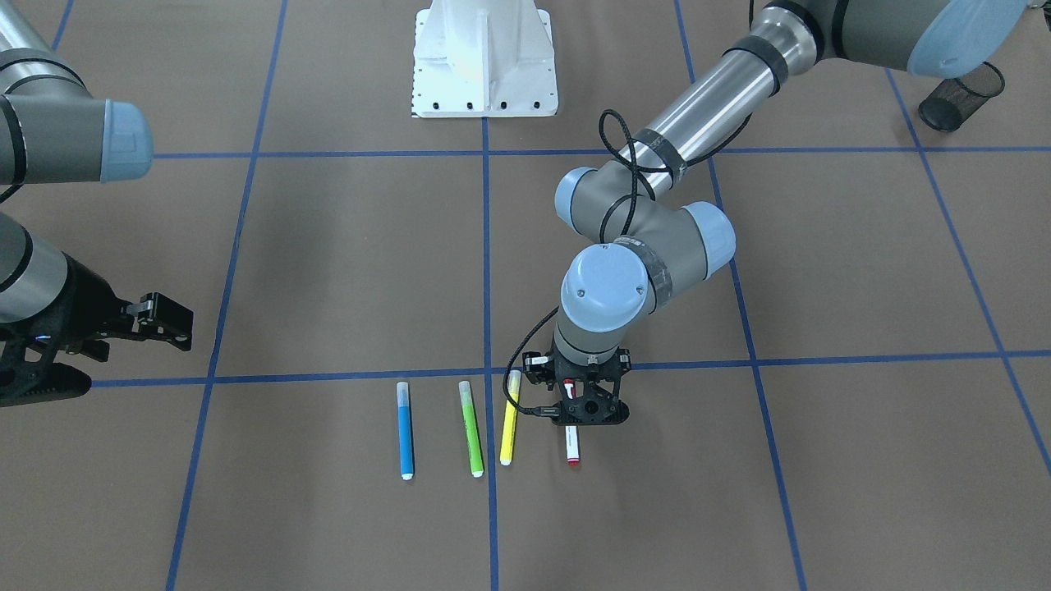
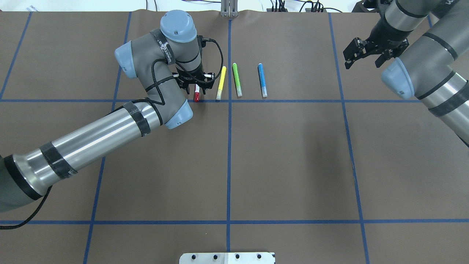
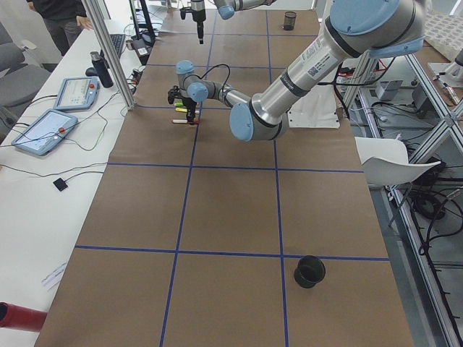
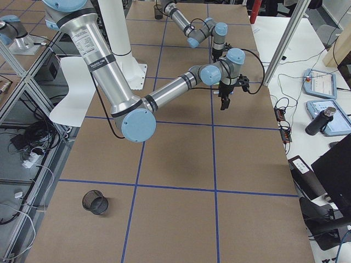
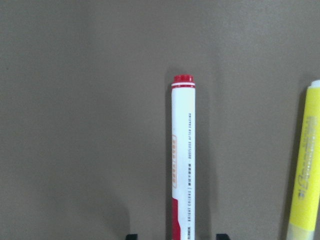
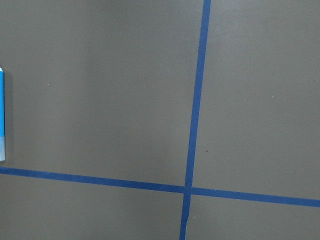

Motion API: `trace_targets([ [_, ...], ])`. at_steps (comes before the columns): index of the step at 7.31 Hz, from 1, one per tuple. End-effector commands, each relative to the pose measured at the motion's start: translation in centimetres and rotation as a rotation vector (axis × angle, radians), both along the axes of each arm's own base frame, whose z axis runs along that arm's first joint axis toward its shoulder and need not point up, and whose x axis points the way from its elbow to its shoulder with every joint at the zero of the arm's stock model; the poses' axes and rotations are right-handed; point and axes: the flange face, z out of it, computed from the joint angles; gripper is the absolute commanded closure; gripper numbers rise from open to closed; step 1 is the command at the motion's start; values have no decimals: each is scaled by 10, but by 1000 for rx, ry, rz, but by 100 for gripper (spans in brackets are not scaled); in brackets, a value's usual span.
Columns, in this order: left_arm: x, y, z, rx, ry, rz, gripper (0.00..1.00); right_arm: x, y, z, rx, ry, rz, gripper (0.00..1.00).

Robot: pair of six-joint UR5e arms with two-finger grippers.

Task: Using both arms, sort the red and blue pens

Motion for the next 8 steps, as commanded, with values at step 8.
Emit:
trace_targets([
  [8, 6, 3, 3, -10, -1, -1, 52, -2, 0, 4, -7, 2, -3, 0],
])
